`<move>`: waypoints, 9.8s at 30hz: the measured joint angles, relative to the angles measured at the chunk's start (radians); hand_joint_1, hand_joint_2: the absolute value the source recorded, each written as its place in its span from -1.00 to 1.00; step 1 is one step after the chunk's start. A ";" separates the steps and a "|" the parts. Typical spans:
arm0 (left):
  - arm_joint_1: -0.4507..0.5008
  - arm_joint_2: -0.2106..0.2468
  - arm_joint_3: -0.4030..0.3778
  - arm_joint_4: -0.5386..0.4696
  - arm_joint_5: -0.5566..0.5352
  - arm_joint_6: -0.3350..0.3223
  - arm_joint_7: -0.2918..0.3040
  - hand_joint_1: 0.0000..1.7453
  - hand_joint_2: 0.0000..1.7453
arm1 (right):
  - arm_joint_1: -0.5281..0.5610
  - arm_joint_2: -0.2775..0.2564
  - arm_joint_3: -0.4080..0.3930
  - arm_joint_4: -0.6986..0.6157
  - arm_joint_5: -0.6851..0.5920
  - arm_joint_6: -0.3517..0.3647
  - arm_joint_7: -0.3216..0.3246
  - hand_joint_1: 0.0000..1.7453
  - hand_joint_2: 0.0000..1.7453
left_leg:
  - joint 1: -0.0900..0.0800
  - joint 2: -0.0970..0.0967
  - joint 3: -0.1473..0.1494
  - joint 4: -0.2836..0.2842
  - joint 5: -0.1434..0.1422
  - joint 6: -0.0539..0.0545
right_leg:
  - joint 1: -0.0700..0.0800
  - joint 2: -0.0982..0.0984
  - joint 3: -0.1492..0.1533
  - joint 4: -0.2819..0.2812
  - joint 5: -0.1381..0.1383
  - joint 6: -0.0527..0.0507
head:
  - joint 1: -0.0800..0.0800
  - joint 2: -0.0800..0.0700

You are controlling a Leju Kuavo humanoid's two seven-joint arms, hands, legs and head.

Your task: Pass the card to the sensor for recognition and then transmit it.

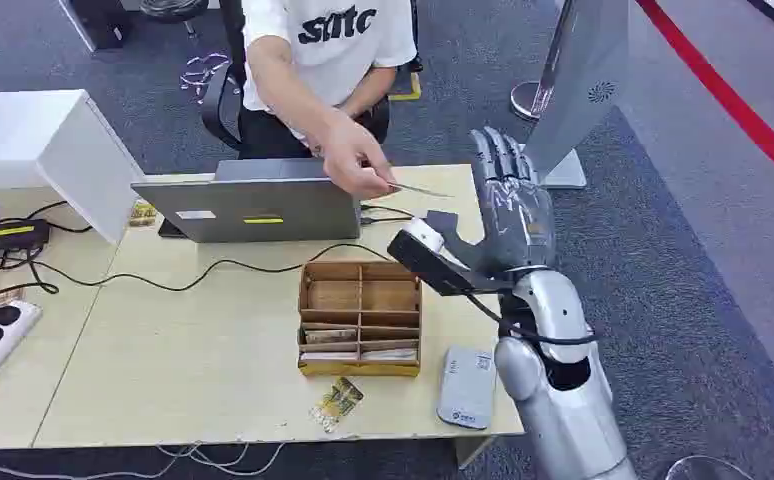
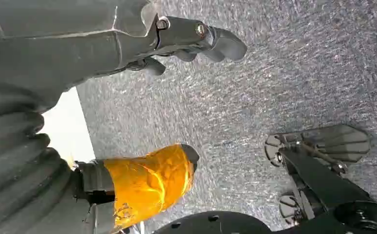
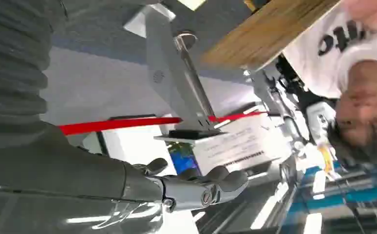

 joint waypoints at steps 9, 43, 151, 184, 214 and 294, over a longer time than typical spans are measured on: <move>-0.009 0.001 -0.022 0.000 -0.019 0.001 0.014 -1.00 1.00 | -0.053 0.034 0.006 0.141 0.050 0.012 0.050 -1.00 1.00 | 0.000 0.000 0.000 0.000 0.000 0.000 | 0.000 0.000 0.000 0.000 0.000 0.000 | 0.000 0.000; -0.009 0.006 -0.022 0.004 0.003 0.026 0.032 -1.00 1.00 | 0.097 0.034 0.019 -0.057 -0.207 -0.010 -0.087 1.00 1.00 | 0.000 0.000 -0.001 0.000 0.000 0.000 | 0.000 0.001 -0.002 0.000 0.000 0.000 | 0.000 0.000; -0.007 -0.008 -0.002 0.008 0.040 0.048 0.030 -1.00 1.00 | 0.397 0.026 -0.048 -0.228 -0.224 -0.027 -0.155 1.00 1.00 | 0.000 0.001 -0.001 0.000 0.001 -0.001 | 0.000 0.002 -0.002 0.000 0.001 0.000 | 0.000 0.000; -0.021 0.000 -0.055 0.008 -0.009 0.028 0.043 -1.00 1.00 | 0.004 0.059 0.090 0.082 -0.234 0.077 -0.016 1.00 1.00 | 0.000 0.001 -0.002 0.000 0.002 -0.002 | 0.000 0.002 -0.003 0.000 0.002 0.000 | 0.000 0.000; -0.024 0.000 -0.055 0.008 0.016 0.037 0.044 -1.00 1.00 | 0.073 0.048 0.185 -0.086 -0.254 0.056 -0.055 -1.00 1.00 | 0.001 0.000 -0.002 0.000 0.002 -0.002 | 0.001 0.001 -0.003 0.000 0.002 0.000 | 0.000 0.000; -0.016 -0.015 -0.022 0.009 0.061 0.066 0.029 -1.00 1.00 | 0.452 -0.188 0.305 -0.081 0.176 -0.356 -0.116 -1.00 1.00 | 0.001 0.001 -0.002 0.000 0.000 -0.001 | 0.001 0.002 -0.003 -0.001 0.000 0.000 | 0.000 0.000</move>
